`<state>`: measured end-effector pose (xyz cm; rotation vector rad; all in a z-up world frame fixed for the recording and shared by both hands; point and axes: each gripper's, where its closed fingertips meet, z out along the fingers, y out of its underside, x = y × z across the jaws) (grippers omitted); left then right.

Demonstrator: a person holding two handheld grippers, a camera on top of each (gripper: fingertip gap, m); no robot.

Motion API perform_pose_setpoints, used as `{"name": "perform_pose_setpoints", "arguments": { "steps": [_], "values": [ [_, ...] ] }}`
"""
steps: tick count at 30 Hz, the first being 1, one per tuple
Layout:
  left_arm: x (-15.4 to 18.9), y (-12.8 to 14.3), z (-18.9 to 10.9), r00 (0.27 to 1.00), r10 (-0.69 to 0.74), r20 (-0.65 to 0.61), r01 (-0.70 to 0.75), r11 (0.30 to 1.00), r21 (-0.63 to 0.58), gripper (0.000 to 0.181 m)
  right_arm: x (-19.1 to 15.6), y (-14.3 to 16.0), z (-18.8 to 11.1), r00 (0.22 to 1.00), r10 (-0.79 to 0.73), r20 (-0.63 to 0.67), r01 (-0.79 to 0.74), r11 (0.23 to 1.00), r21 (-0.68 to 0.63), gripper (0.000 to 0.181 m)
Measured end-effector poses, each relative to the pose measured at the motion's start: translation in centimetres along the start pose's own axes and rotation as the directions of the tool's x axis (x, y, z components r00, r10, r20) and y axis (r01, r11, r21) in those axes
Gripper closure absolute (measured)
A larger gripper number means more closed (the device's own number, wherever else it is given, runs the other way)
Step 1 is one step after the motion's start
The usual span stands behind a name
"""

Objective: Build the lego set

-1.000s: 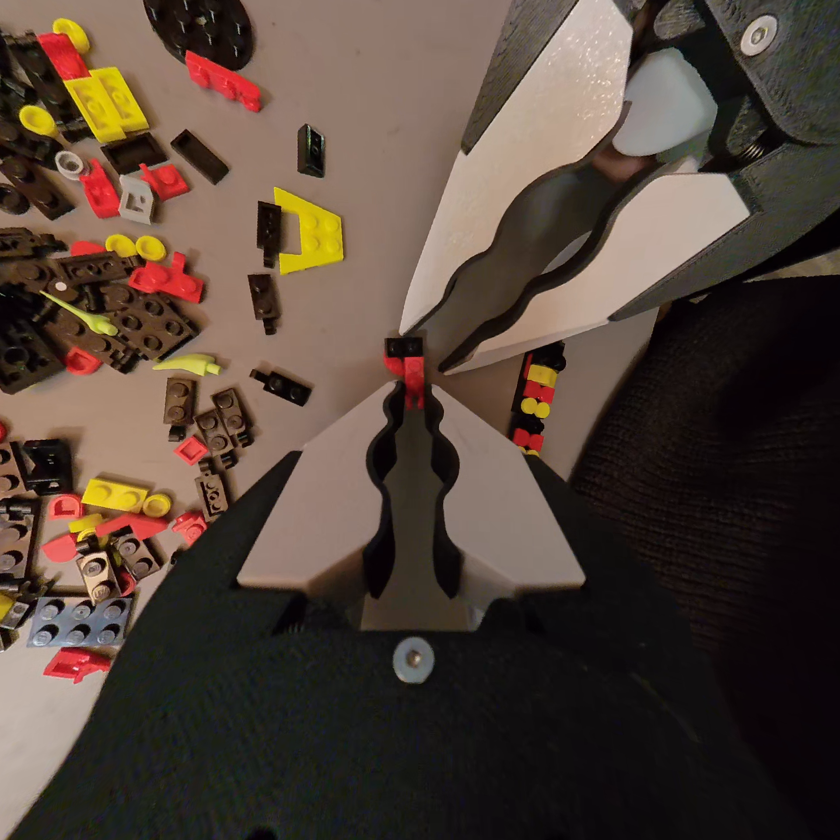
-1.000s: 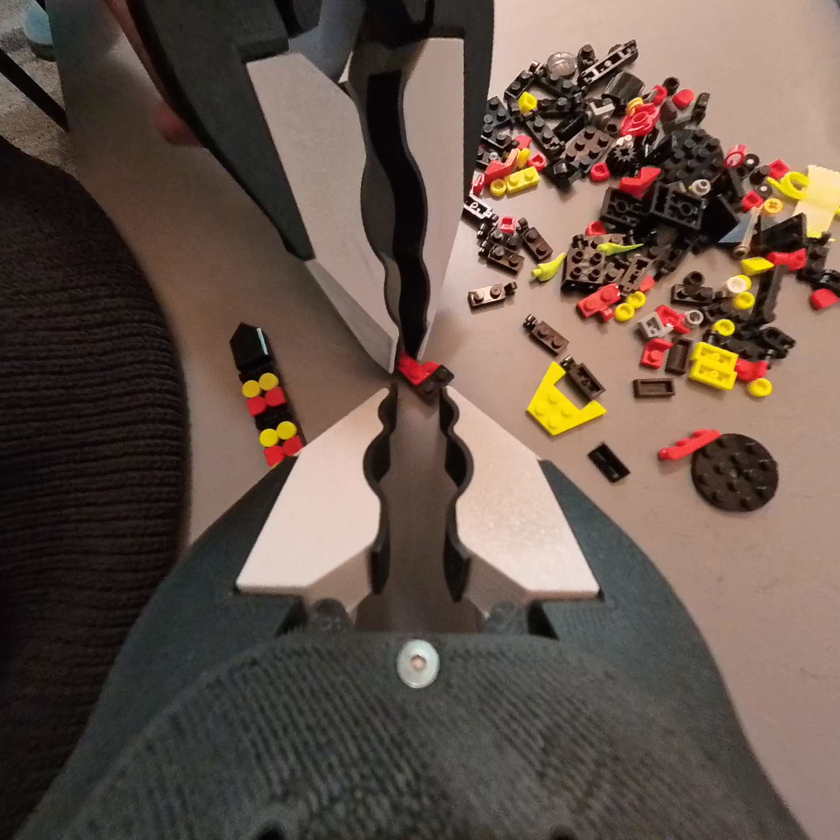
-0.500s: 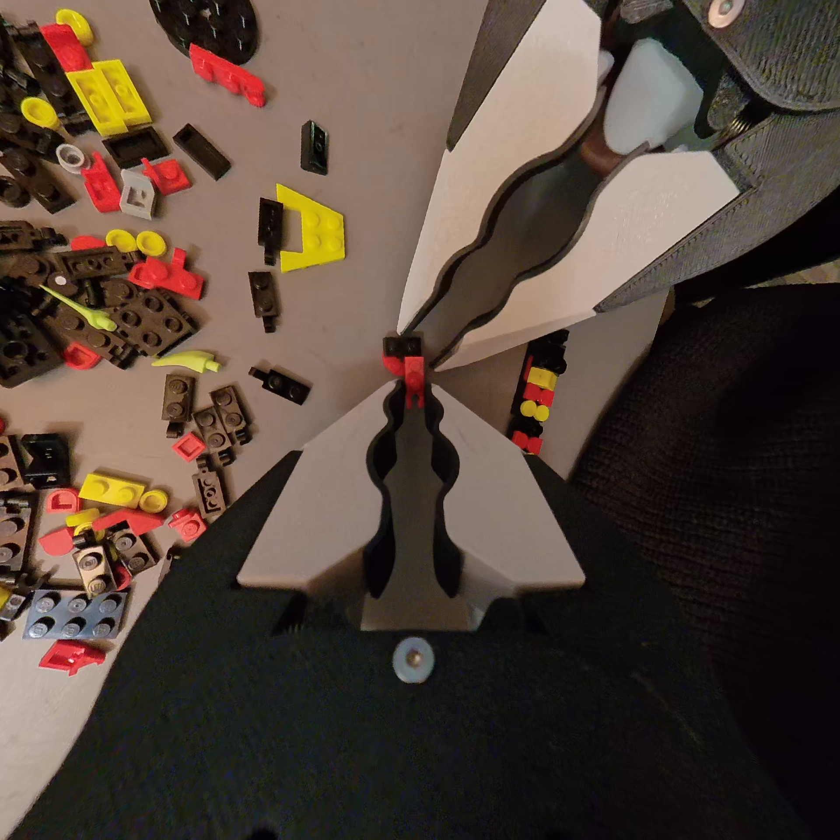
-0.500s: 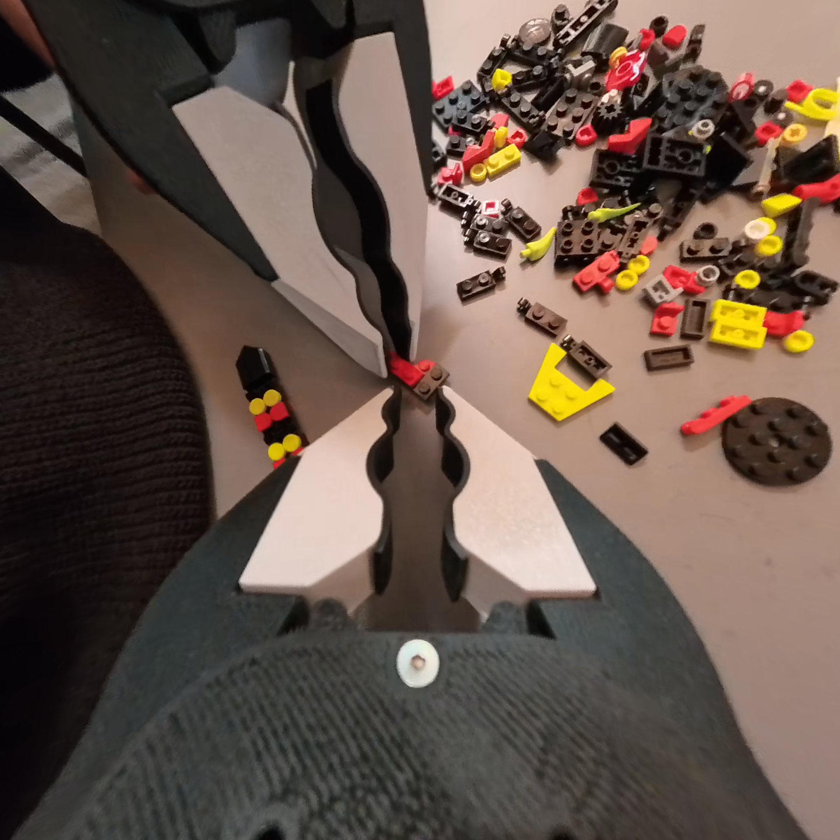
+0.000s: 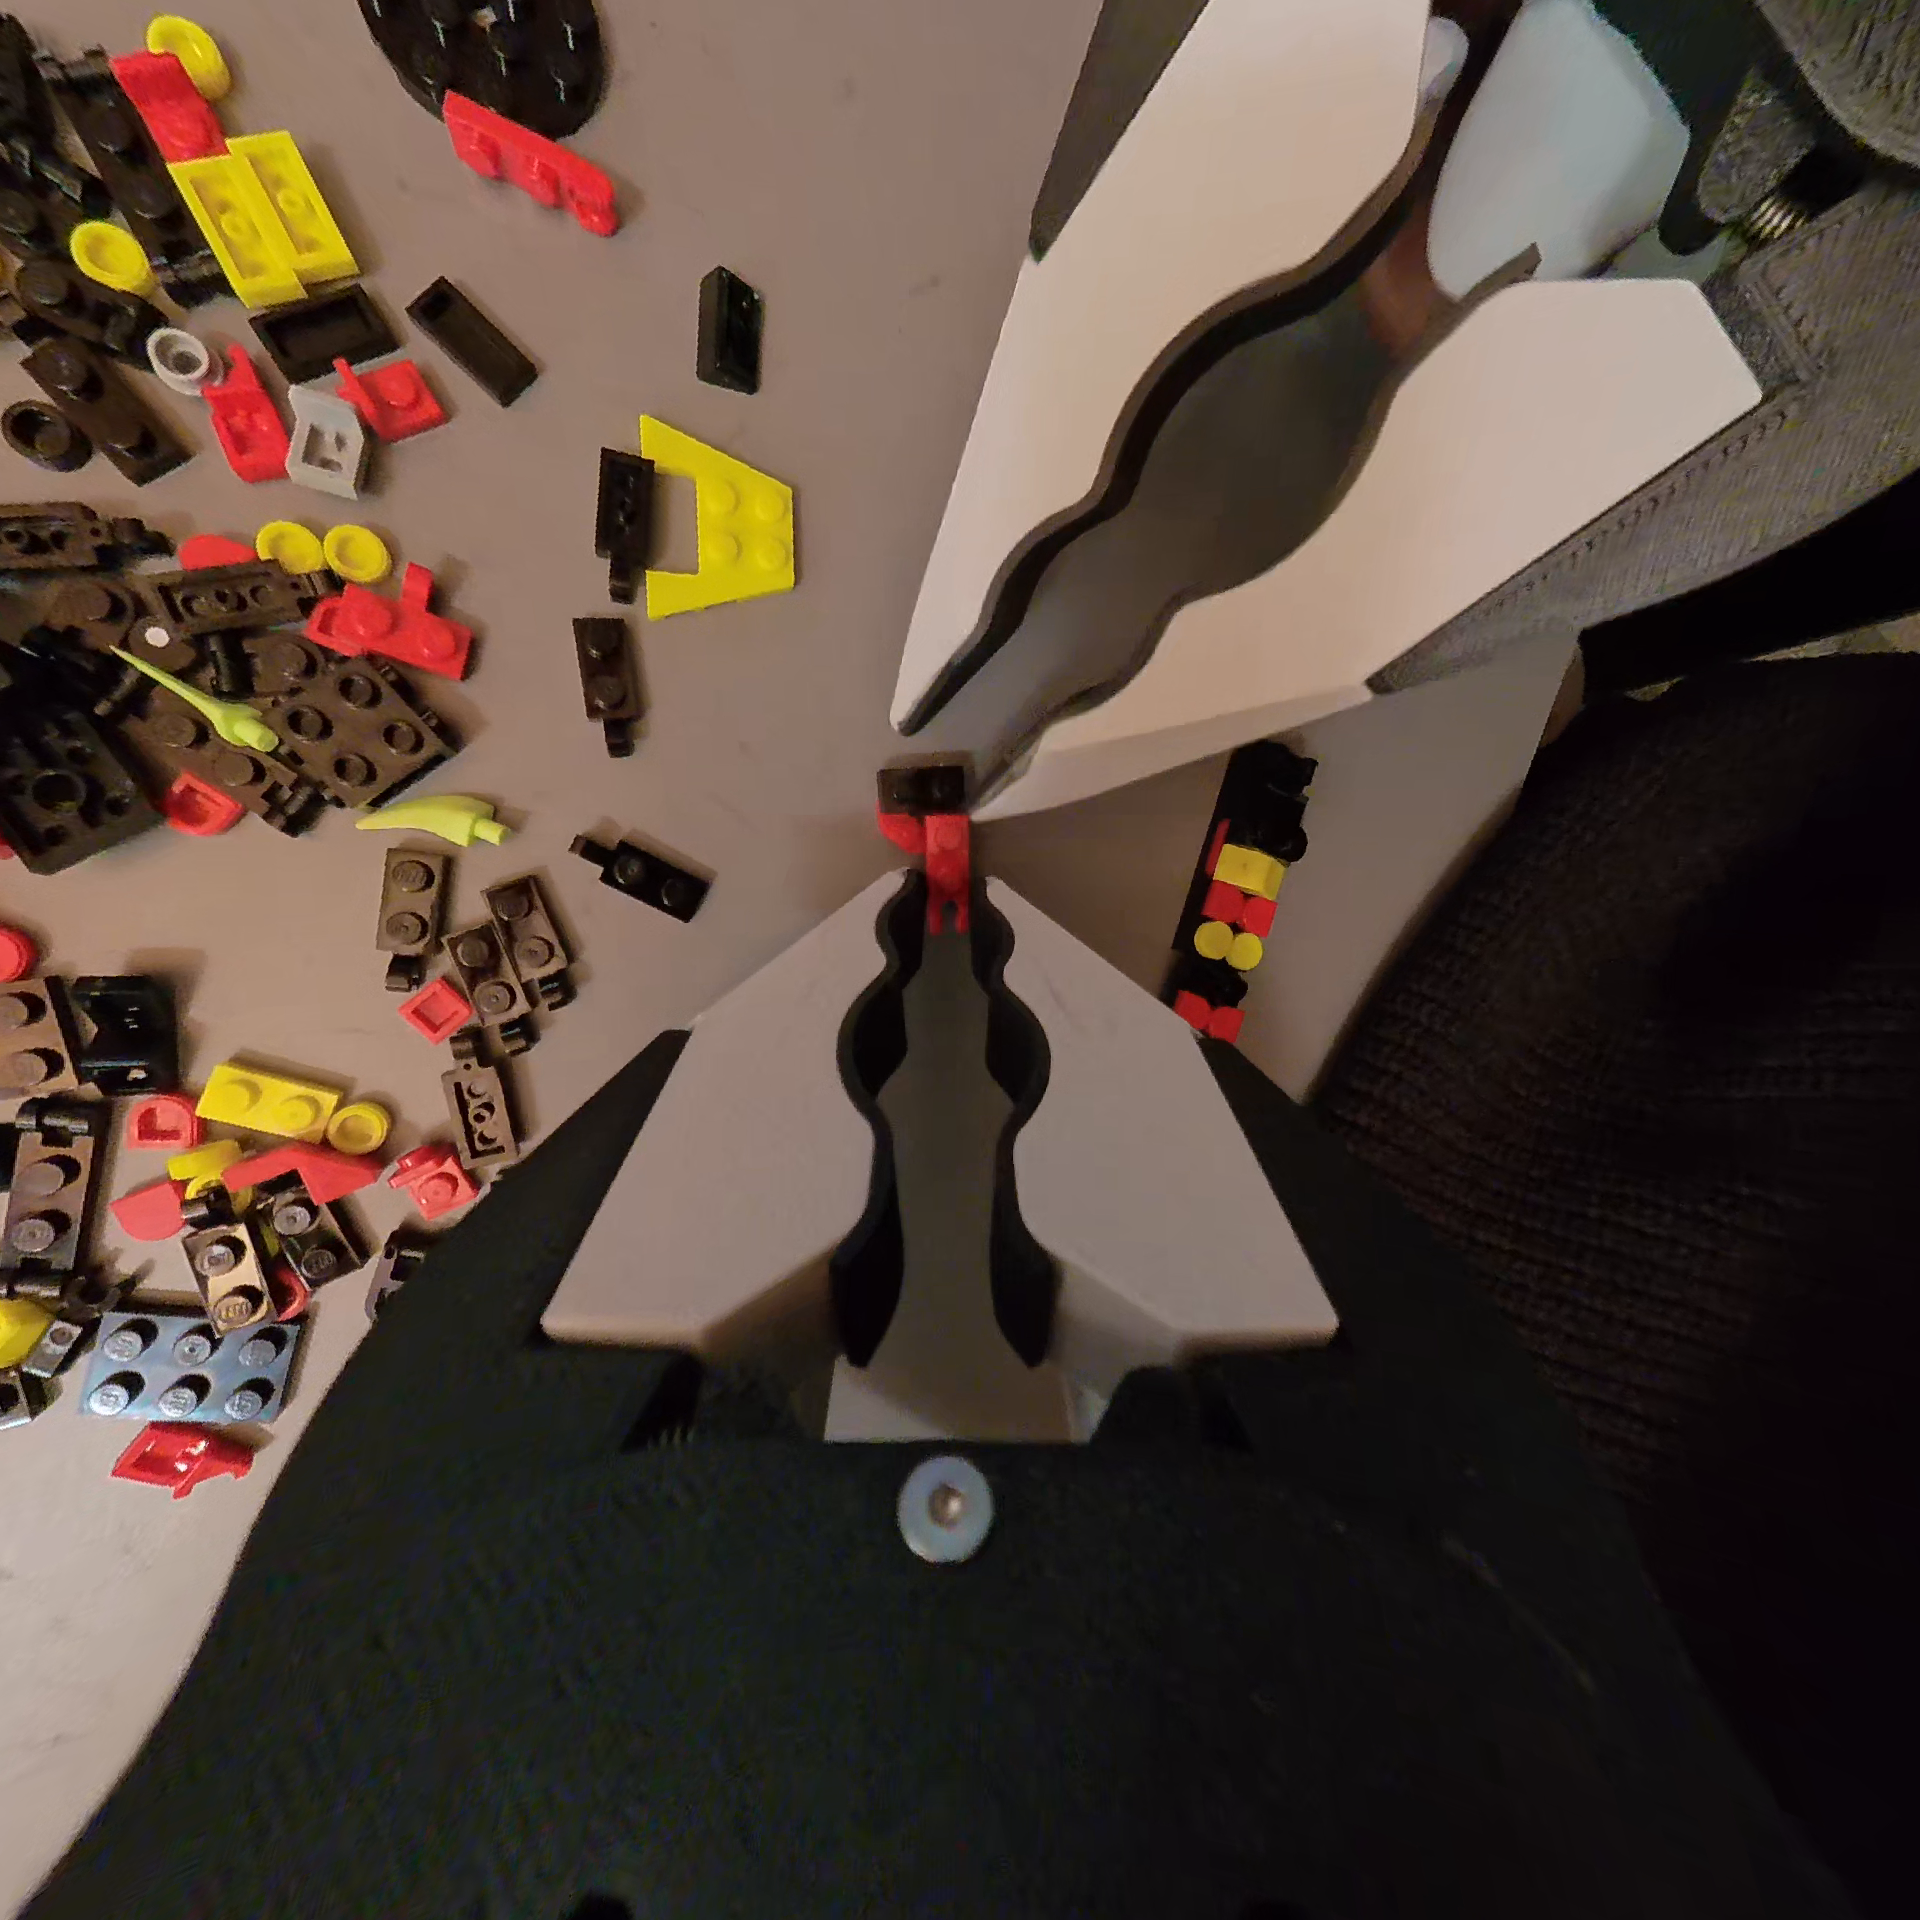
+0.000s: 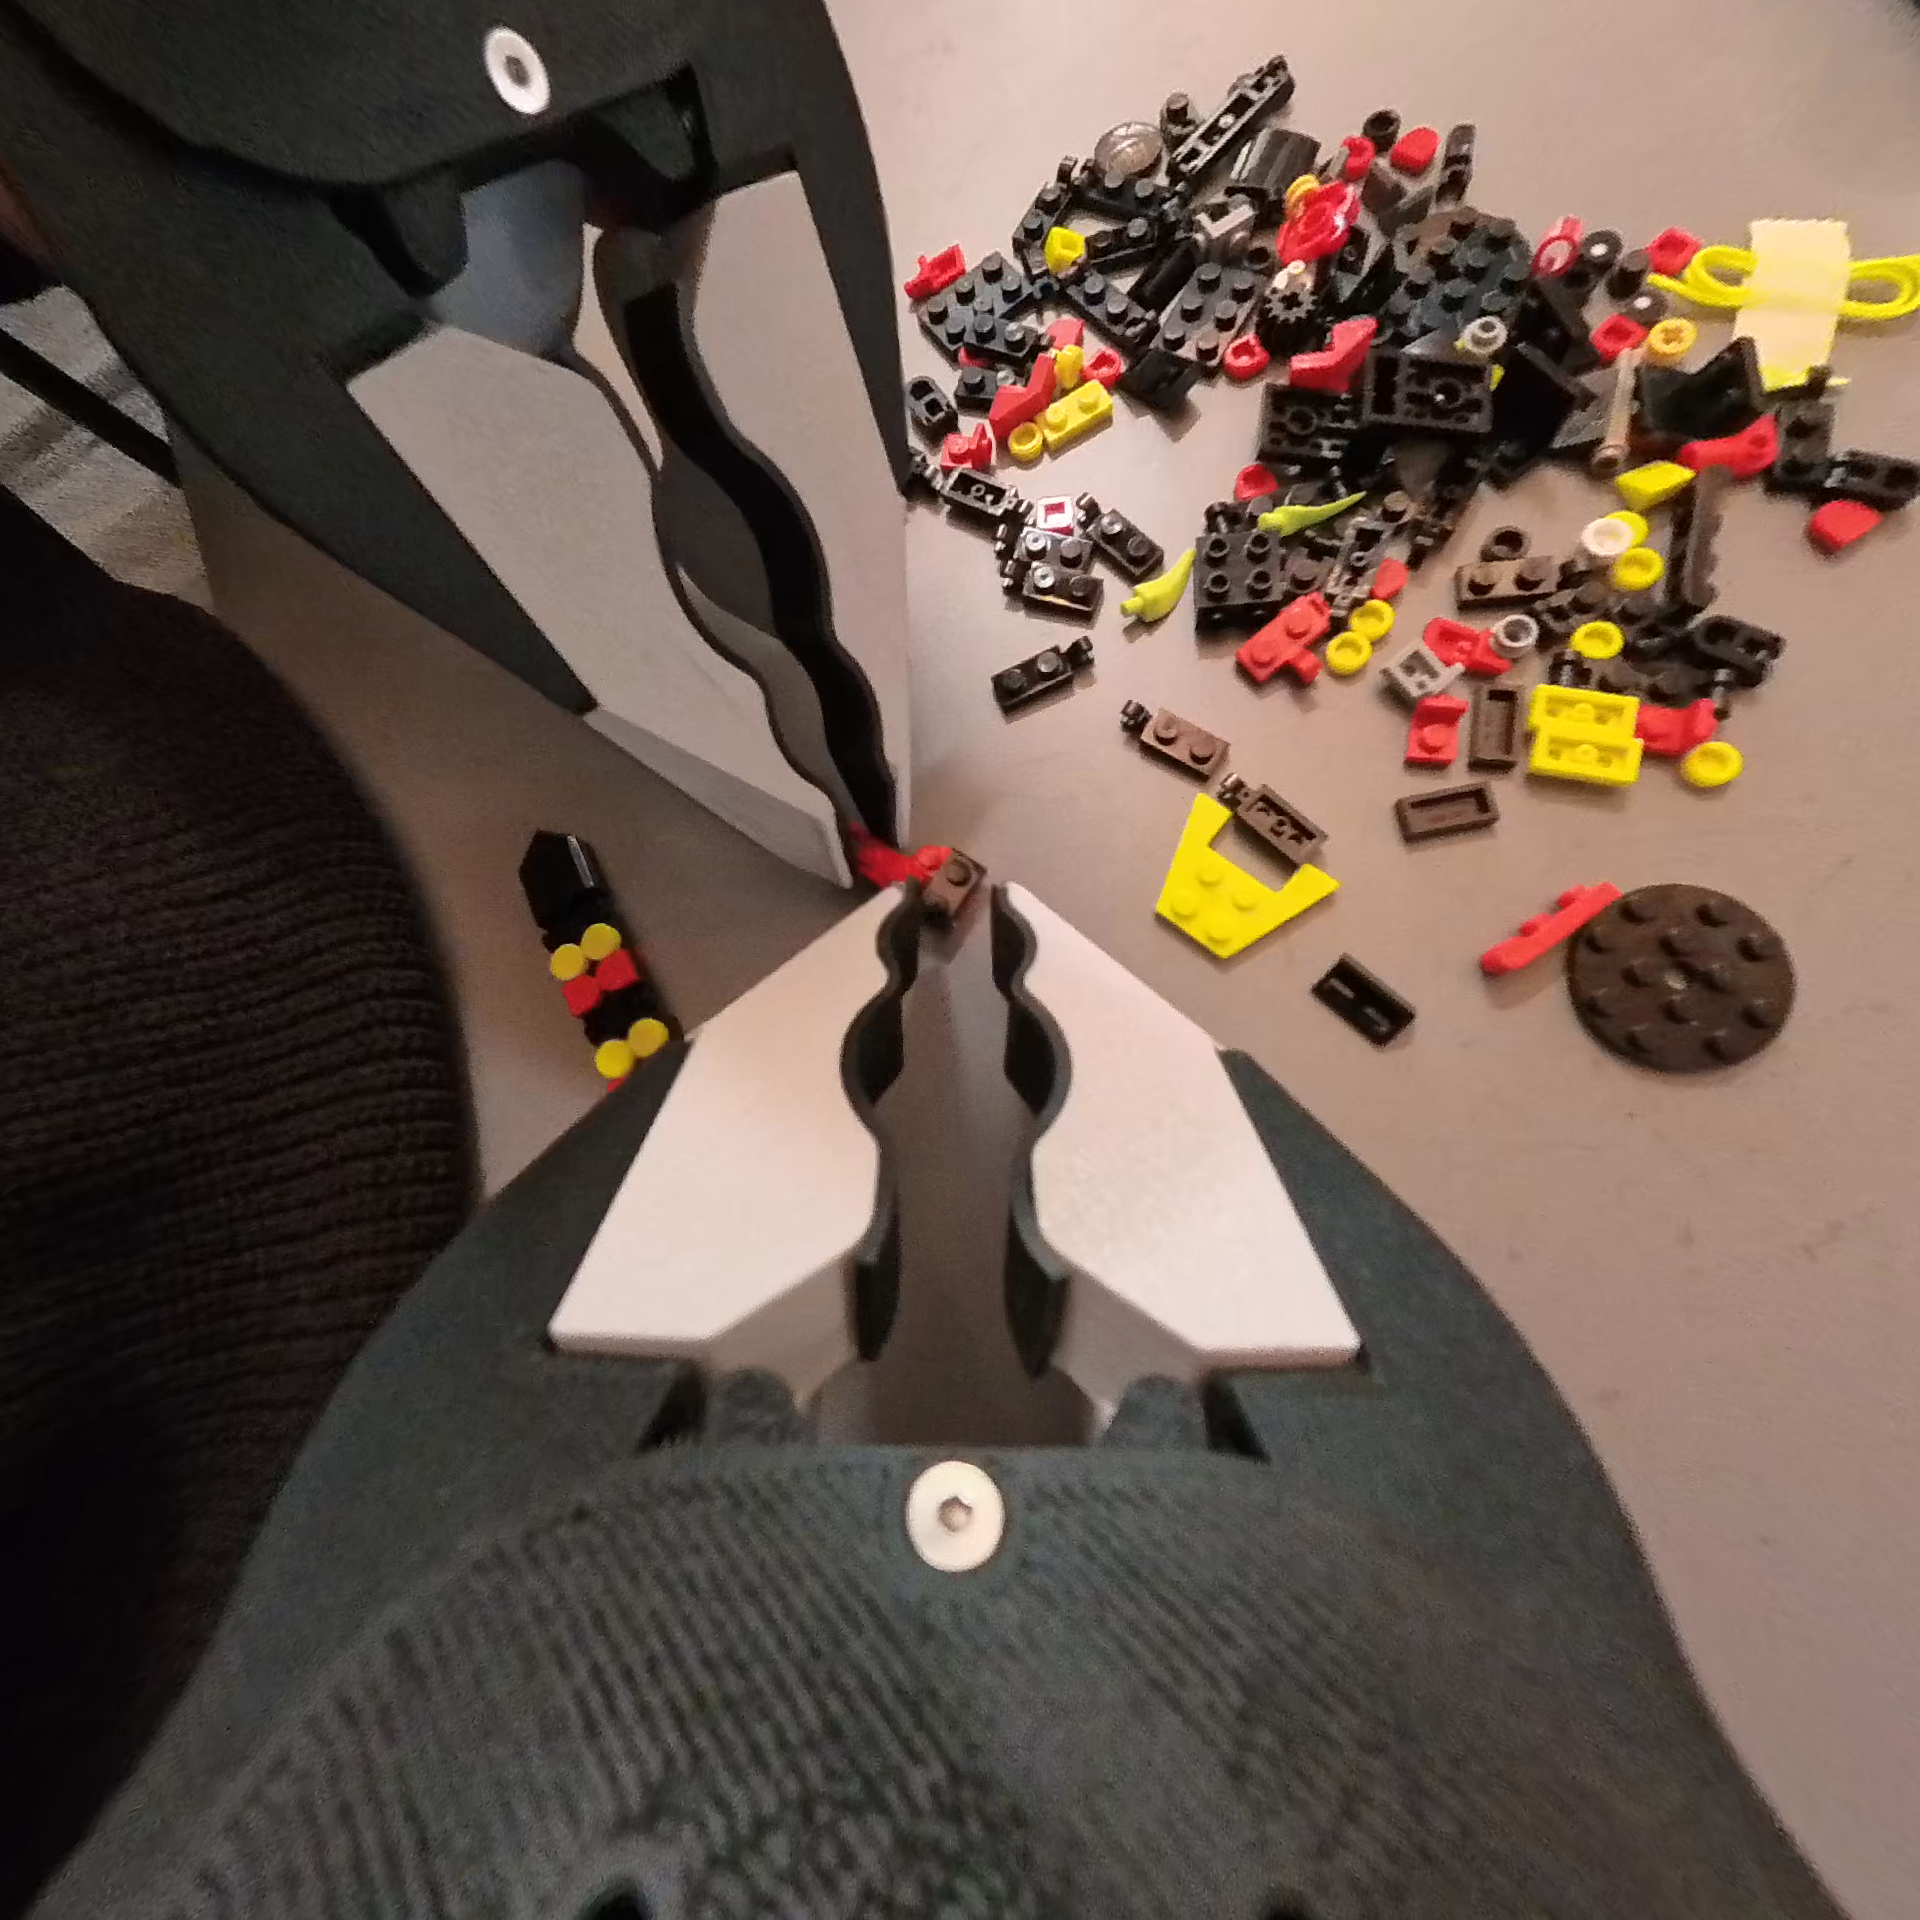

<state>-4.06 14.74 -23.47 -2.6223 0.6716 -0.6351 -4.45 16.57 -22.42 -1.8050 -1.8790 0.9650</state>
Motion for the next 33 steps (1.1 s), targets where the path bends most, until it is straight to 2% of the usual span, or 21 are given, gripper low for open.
{"name": "perform_pose_setpoints", "arguments": {
  "steps": [8,24,33],
  "values": [
    [-0.01,-0.02,0.02,1.0,0.005,0.016,-0.005,1.0,-0.004,0.176,-0.12,0.08,0.45,1.0,0.018,-0.001,-0.018,1.0,-0.011,0.165],
    [-0.08,-0.13,0.1,0.998,0.032,0.049,-0.032,0.999,-0.002,0.176,-0.23,0.26,0.55,0.99,0.138,0.036,-0.137,0.99,-0.027,0.171],
    [-0.02,-0.07,0.15,0.996,0.05,0.07,-0.05,0.999,-0.001,0.176,-0.42,0.43,0.51,0.994,0.107,-0.001,-0.107,0.993,-0.054,0.171]
  ]
}}
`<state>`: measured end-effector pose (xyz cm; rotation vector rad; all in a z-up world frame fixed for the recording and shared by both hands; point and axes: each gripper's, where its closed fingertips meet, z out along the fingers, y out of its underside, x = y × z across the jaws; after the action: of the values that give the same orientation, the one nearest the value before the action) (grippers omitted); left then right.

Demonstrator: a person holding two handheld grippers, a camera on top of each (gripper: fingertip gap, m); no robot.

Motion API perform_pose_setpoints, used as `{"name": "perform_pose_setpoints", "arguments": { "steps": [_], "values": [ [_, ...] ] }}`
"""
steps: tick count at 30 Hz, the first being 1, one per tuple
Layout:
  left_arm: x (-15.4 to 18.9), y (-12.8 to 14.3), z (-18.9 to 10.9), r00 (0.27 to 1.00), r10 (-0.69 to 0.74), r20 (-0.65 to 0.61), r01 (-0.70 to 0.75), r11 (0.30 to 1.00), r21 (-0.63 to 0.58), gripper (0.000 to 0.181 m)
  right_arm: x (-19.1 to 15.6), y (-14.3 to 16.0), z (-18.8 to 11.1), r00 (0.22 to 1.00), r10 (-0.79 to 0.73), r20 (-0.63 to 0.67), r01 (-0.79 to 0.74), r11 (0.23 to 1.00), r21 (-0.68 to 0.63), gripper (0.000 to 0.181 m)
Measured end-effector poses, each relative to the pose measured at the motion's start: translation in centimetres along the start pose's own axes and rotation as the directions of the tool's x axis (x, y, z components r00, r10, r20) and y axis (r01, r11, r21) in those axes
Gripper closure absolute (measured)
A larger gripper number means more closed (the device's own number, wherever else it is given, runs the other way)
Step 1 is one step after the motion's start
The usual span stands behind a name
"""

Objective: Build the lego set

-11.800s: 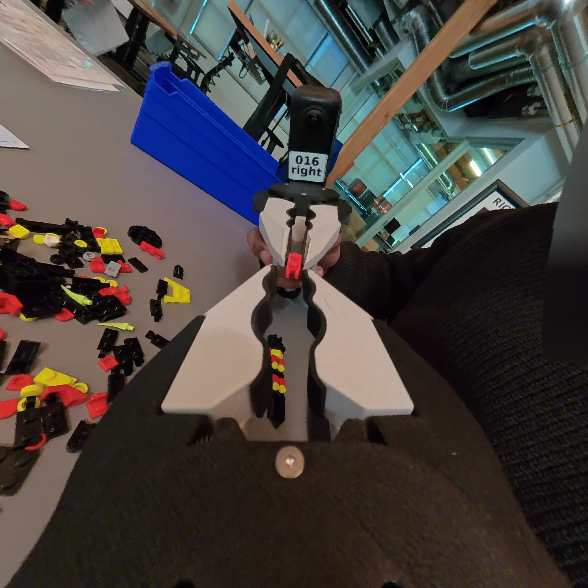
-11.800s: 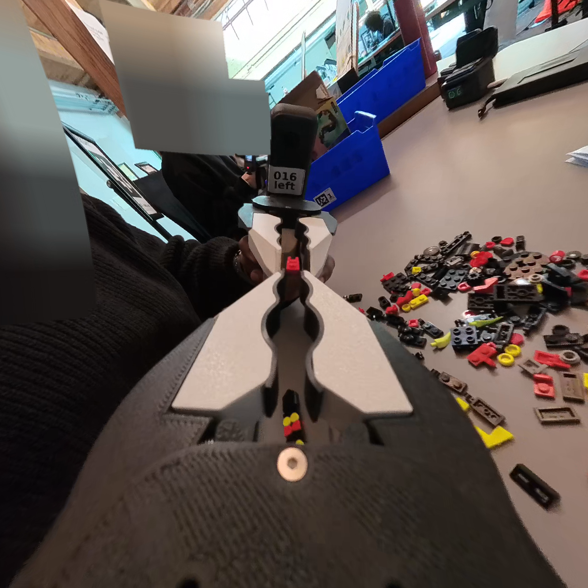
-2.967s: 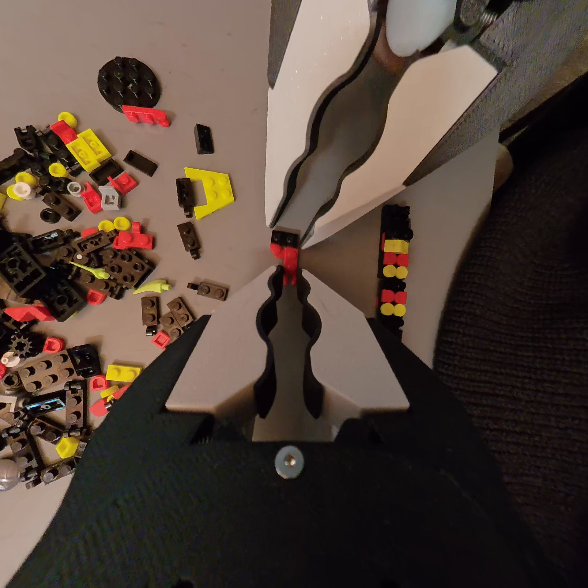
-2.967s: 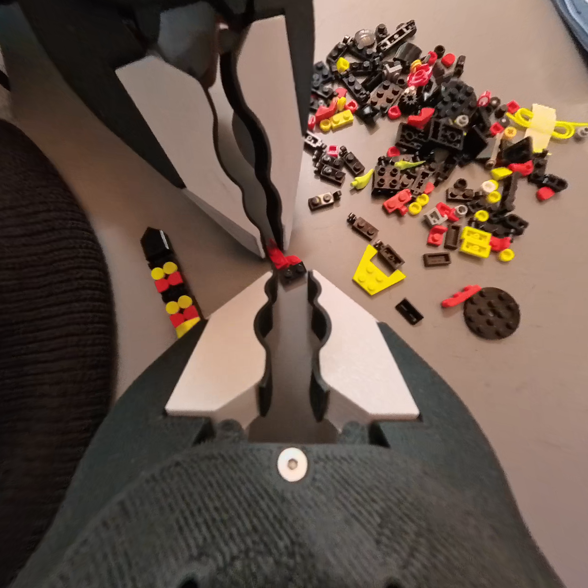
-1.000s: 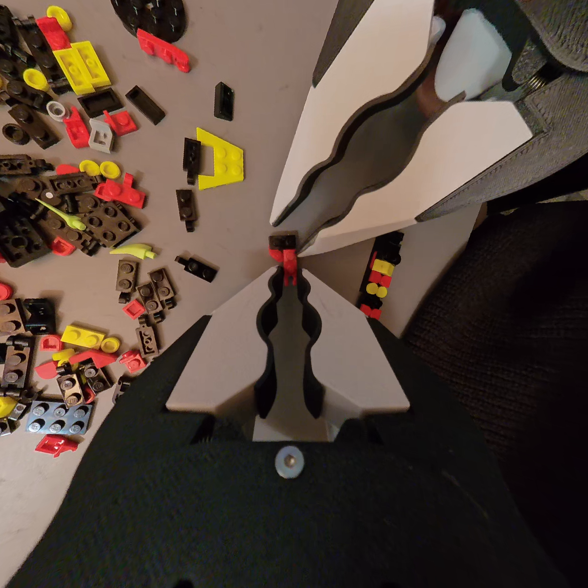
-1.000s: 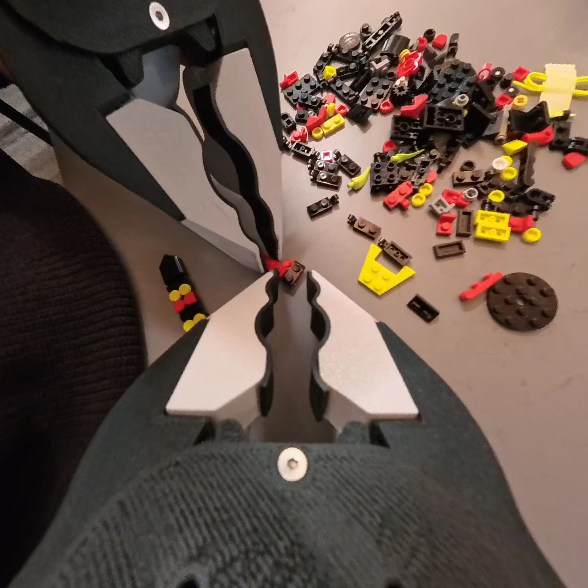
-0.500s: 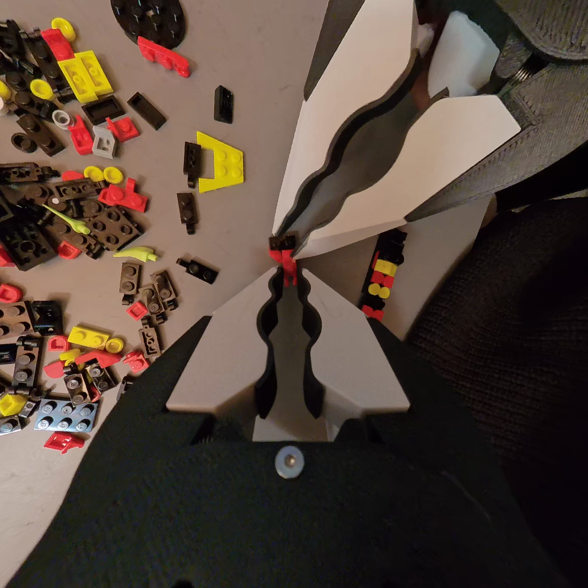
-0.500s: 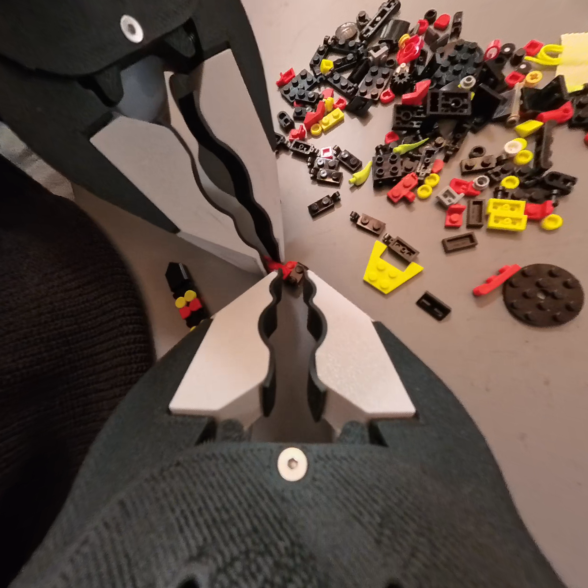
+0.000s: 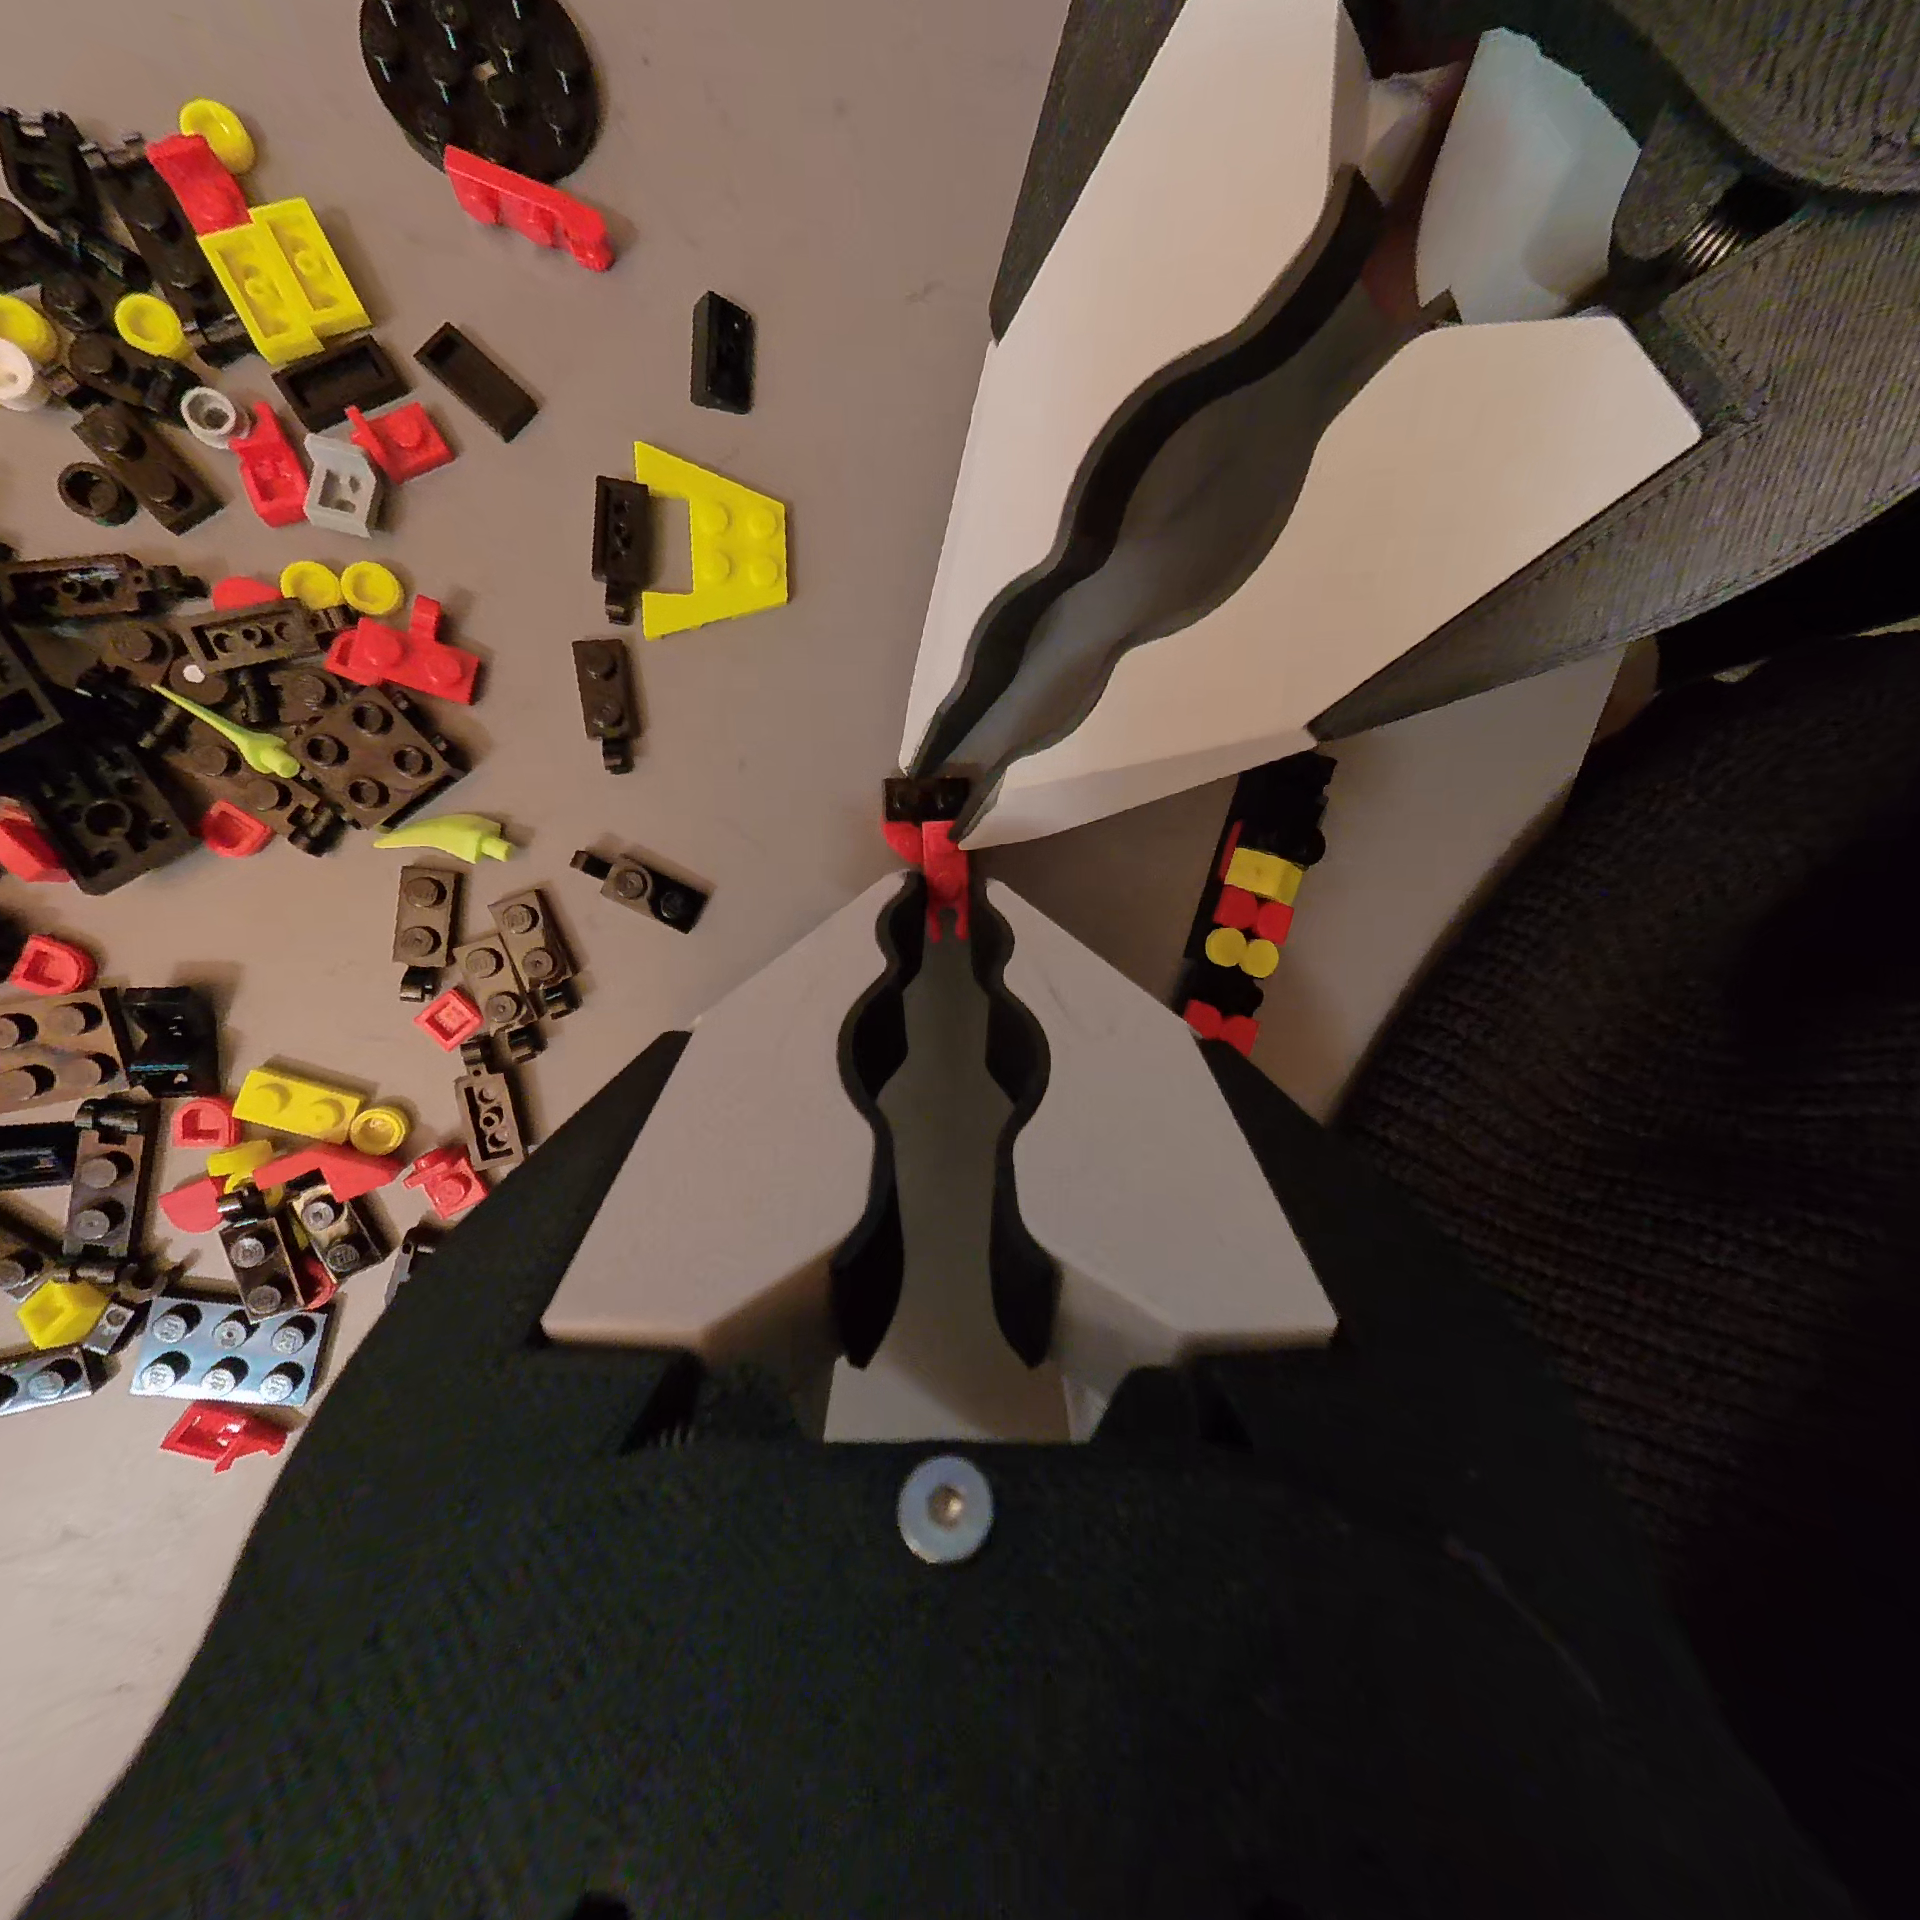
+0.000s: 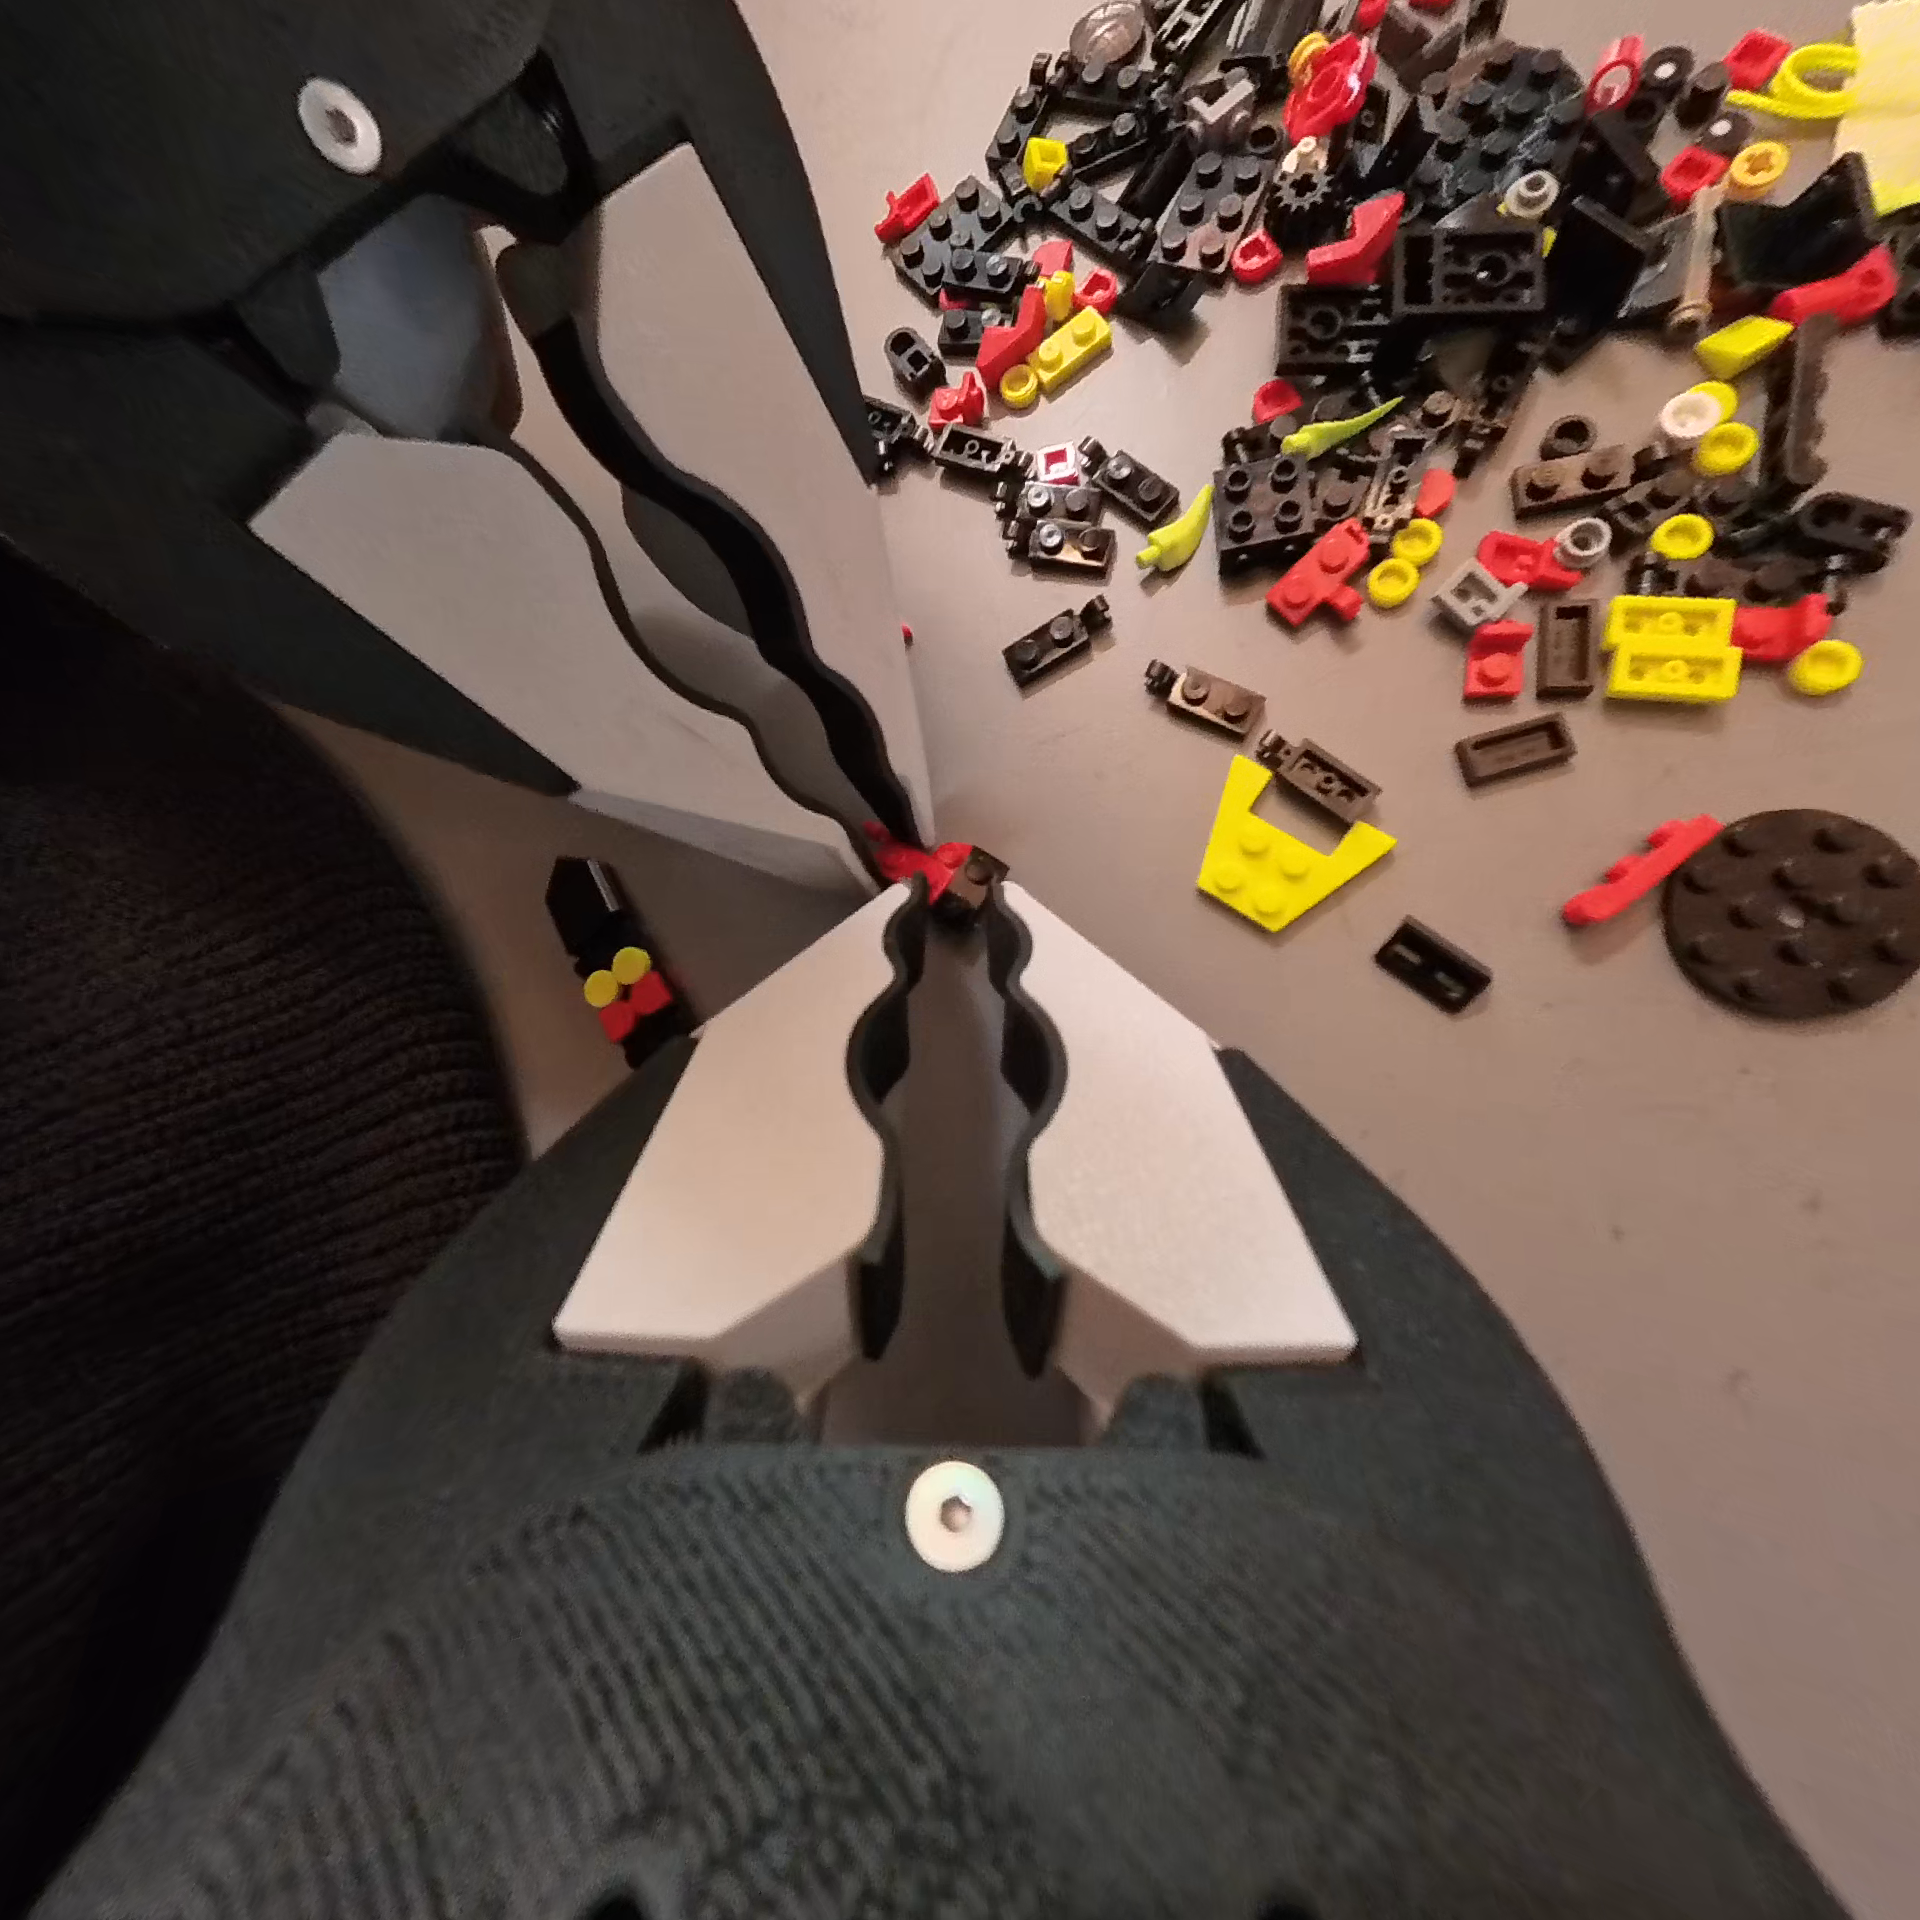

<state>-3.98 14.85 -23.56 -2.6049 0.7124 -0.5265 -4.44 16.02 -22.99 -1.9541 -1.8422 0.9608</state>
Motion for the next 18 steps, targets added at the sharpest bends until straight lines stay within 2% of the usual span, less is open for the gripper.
{"name": "perform_pose_setpoints", "arguments": {
  "steps": [9,15,18],
  "values": [
    [0.01,-0.04,0.06,0.999,0.013,0.034,-0.014,0.999,0.031,0.176,-0.04,0.09,-0.02,1.0,-0.014,-0.018,0.014,1.0,-0.01,0.171],
    [0.11,-0.33,-0.05,1.0,-0.011,0.027,0.008,0.993,0.116,0.17,-0.06,0.12,-0.02,1.0,-0.014,-0.013,0.014,1.0,-0.008,0.171],
    [0.17,-0.68,-0.24,0.999,-0.032,0.019,0.028,0.985,0.17,0.175,-0.24,0.14,0.02,1.0,-0.013,0.0,0.013,1.0,-0.009,0.171]
  ]
}}
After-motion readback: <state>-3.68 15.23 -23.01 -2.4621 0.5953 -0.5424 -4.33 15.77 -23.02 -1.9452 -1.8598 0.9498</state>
